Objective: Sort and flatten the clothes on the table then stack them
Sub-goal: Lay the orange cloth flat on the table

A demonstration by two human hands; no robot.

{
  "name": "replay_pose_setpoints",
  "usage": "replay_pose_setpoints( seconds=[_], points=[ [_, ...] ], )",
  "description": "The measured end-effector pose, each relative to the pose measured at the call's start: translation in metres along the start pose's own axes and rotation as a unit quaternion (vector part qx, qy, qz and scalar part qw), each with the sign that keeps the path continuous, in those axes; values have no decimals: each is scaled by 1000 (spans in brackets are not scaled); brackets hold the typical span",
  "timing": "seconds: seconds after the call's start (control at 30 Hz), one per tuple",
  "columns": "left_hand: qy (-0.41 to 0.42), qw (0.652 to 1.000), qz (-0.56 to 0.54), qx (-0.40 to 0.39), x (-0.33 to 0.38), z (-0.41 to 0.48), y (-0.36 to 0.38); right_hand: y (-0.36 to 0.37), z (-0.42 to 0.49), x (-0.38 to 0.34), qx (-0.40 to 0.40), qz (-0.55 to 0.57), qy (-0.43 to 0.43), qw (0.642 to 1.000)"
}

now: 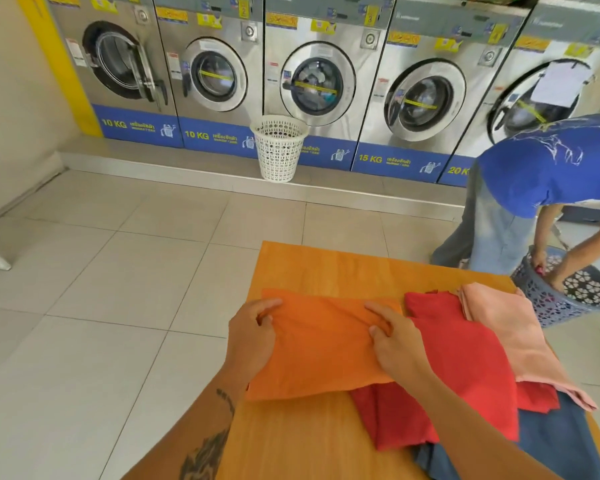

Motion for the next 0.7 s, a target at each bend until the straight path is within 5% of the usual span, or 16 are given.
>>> replay_pose_setpoints(
  seconds=[0.4, 0.7],
  points=[
    [98, 991, 88, -3, 8, 172, 36, 43, 149, 16, 40, -33, 20, 998],
    [159, 952, 254, 69, -33, 191, 57, 77, 161, 46, -48, -166, 11, 985]
  ],
)
Point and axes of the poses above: each hand's wrist, its own z-axis towards the middle knuckle, its own y-axis out of the palm, x = y × z, the point moved 9 cm from there along z, towards the middle knuckle, and after that the axes turned 2 degrees about -x, right-handed, at the moved point
